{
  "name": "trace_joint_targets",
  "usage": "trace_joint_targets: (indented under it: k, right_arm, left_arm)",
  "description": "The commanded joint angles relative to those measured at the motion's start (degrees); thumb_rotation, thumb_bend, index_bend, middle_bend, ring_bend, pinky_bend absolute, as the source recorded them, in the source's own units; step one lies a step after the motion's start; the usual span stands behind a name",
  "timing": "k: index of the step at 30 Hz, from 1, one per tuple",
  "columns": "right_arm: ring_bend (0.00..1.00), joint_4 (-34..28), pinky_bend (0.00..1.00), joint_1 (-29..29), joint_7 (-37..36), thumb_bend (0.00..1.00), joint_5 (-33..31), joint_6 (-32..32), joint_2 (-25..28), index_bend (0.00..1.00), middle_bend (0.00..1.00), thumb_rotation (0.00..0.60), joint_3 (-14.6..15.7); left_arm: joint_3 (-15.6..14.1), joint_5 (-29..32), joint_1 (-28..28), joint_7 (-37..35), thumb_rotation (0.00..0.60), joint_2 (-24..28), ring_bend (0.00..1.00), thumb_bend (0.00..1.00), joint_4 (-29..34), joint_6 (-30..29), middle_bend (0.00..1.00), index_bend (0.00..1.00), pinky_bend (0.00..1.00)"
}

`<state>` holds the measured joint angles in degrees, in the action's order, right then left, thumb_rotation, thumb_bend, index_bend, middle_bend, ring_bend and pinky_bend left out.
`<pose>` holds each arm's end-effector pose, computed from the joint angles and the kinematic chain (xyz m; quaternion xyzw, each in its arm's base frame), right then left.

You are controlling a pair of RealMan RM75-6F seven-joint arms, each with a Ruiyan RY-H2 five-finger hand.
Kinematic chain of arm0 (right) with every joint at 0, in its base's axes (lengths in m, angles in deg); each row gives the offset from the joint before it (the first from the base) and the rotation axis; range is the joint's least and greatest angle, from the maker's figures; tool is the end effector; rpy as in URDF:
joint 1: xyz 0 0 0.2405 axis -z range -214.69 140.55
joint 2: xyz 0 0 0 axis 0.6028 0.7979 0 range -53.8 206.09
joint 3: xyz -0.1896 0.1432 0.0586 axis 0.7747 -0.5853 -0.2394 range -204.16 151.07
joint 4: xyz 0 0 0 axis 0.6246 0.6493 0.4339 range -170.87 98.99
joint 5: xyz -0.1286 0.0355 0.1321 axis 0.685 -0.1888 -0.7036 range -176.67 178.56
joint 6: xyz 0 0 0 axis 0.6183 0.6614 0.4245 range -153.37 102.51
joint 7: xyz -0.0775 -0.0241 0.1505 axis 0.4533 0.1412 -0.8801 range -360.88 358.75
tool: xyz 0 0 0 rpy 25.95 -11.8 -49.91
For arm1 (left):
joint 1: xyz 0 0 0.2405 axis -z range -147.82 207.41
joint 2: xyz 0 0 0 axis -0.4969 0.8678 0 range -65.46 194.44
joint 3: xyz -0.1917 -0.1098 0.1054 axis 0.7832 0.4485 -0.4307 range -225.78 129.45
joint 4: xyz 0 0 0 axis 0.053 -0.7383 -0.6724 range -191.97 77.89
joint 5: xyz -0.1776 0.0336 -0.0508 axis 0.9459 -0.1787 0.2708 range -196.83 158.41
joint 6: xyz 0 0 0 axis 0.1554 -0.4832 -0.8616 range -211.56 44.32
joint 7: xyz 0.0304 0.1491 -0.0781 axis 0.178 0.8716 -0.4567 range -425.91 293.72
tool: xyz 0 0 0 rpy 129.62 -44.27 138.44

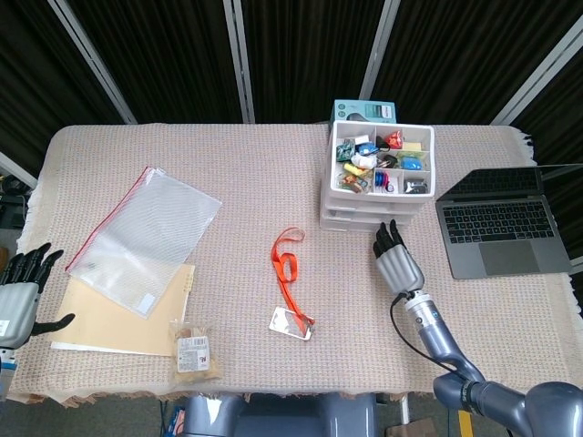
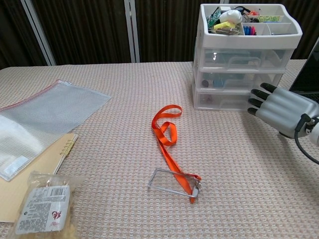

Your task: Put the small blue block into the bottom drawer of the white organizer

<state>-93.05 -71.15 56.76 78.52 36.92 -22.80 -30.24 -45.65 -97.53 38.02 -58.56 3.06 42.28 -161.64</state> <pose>-0.2258 -0.3470 -0.0186 0.8032 0.0181 0.1029 0.5864 -0.2889 0.2172 0.1645 -0.6078 -0.4212 -0.3293 0.5872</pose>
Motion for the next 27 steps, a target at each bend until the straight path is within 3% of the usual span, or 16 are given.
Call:
trace_joint_targets:
  k: [1, 8, 13, 20, 27]
  right_arm:
    - [0.01, -1.2, 0.07, 0.4, -0.1, 0.22, 0.0, 0.6, 0.4, 0.22, 0.11, 0.6, 0.0]
    - [0.01, -5.1, 0.07, 1.7, -1.3, 0.22, 1.4, 3.3, 2.3, 0.22, 0.11, 0.6, 0.7]
    - [0.01, -13.4, 0.07, 3.7, -5.0, 0.22, 1.7, 7.1, 6.2, 0.21, 0.11, 0.6, -0.1]
    - [0.0, -29.4, 0.07, 9.5, -18.1, 0.18, 0.6, 13.3, 14.7, 0.19, 0.11, 0.6, -1.0]
    - [0.0, -44.1, 0.07, 17.1, -37.6, 0.13, 0.2, 17.1, 26.8, 0.15, 0.03, 0.6, 1.7]
  left_arm:
    - [0.0, 0.0, -0.1, 0.1, 0.6, 0.0, 0.0, 0.15, 0.0, -0.1, 0.0, 0.09, 0.0]
    - [-0.1, -0.1, -0.1, 0.6, 0.6, -0.2, 0.0, 0.15, 0.0, -0.3, 0.0, 0.09, 0.0]
    - [-0.1, -0.3, -0.1, 0.8, 0.6, -0.4, 0.0, 0.15, -0.1, -0.5, 0.0, 0.09, 0.0]
    - [-0.1, -0.7, -0.3, 0.8, 0.6, -0.6, 0.0, 0.15, -0.4, -1.1, 0.0, 0.09, 0.0]
    - [-0.2, -2.1, -0.6, 0.8, 0.6, -1.3, 0.0, 0.15, -1.5, -2.4, 0.0, 0.09, 0.0]
